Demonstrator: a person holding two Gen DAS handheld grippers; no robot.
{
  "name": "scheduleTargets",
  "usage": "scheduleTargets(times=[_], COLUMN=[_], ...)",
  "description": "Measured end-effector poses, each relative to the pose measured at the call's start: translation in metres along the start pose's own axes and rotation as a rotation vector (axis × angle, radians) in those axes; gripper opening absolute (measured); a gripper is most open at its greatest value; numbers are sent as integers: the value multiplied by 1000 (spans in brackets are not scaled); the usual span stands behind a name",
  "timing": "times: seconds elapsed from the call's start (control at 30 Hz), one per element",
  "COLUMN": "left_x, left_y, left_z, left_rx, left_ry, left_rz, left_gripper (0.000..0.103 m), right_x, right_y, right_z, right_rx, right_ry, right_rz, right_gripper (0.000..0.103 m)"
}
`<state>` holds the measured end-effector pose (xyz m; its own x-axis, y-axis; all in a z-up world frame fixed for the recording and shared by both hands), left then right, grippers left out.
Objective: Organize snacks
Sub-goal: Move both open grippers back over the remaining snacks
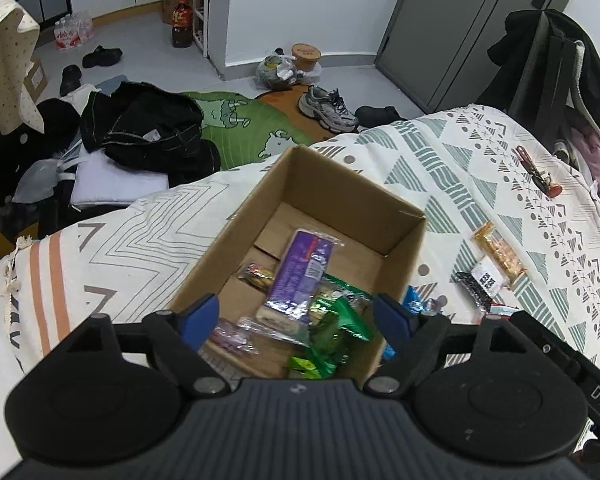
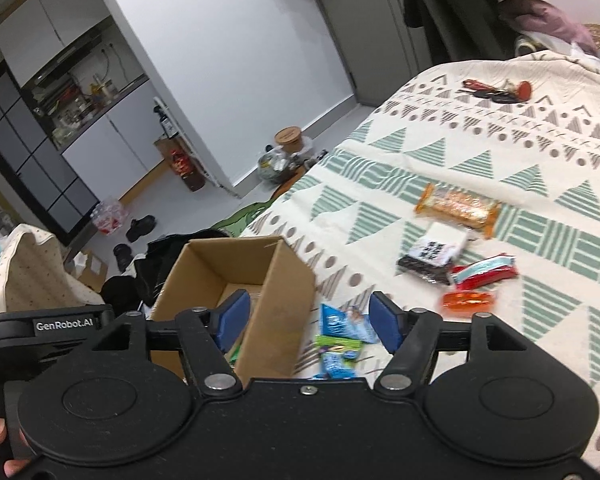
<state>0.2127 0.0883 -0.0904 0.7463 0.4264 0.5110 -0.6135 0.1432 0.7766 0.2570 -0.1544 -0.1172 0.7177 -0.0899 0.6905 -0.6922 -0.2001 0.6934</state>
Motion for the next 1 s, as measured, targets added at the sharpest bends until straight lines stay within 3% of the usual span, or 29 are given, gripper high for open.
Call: scheduleTargets(times=[0.53,1.0], left_x=[-24,-41], left_y=[-12,-34], left_z=[55,94], left_rx=[-4,-24], left_ry=[-59,-94], left_rz=[-15,-30], left_gripper=[85,85], right_x=[-5,-13], right_y=[10,-4], right_z=[62,110], right_rx=[-117,-143], right_ry=[-44,-72], right_rz=[32,-10], right_gripper=[83,84])
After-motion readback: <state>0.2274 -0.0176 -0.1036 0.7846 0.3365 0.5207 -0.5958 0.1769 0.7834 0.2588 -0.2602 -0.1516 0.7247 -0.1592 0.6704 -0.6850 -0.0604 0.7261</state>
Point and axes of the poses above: each gripper's, at about its wrist camera, not at the fingertips, and y roughly against the way its jaws point, z to its right, x to its top, the point moved 2 cm from there along -y, roughly the way its jaws point, and after that the axes turned 14 degrees about -x, right-handed, at the moved point
